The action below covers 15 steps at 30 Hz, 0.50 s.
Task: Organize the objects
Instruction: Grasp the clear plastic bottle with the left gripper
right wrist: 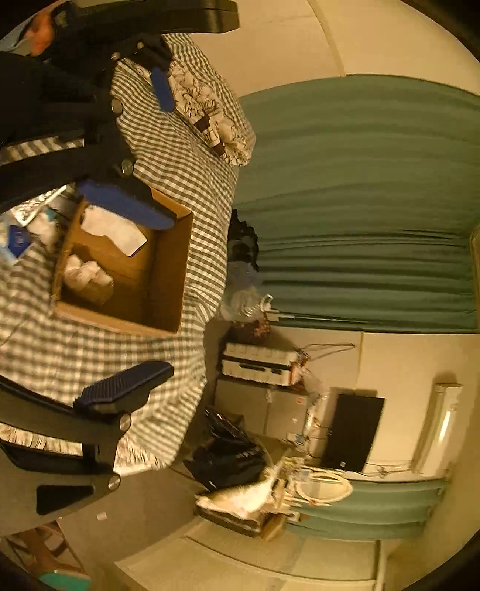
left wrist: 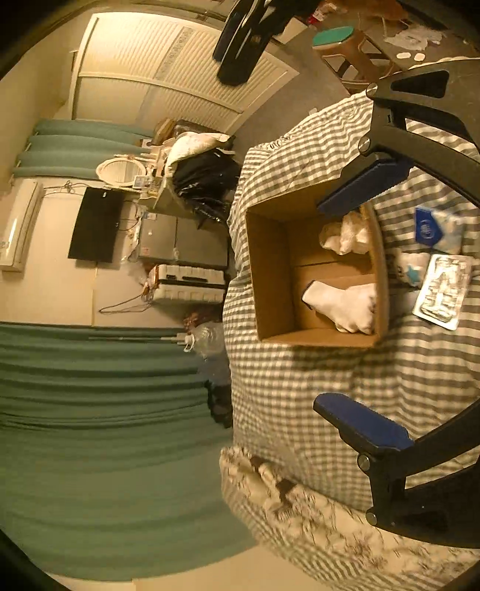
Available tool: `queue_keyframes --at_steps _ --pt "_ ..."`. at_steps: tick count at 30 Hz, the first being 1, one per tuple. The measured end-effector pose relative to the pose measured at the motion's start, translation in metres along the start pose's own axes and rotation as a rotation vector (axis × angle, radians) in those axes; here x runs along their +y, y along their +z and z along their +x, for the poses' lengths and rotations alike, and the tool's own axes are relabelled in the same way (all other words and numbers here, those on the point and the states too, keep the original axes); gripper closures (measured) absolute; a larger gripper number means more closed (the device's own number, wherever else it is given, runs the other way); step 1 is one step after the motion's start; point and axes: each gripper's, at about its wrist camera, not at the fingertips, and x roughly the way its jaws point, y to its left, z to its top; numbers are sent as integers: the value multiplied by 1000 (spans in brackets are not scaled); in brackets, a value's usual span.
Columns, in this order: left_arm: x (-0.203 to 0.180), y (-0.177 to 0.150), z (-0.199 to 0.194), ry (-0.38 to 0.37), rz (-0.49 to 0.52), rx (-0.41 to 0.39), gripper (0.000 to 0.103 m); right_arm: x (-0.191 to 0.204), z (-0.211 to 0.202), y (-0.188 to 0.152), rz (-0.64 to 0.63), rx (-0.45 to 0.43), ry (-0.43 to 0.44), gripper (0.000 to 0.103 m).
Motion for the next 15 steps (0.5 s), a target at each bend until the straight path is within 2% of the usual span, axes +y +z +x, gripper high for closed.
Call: queue_keyframes --at_steps 4,8,15 --pt "-2 -18 -38 32 18 -16 0 -4 -53 -10 9 -11 -27 13" --pt "-9 -50 -56 63 36 0 0 0 -90 -39 5 -2 -71 11" --pt "-22 -124 -48 86 -10 86 0 13 -103 -120 12 63 -127 11"
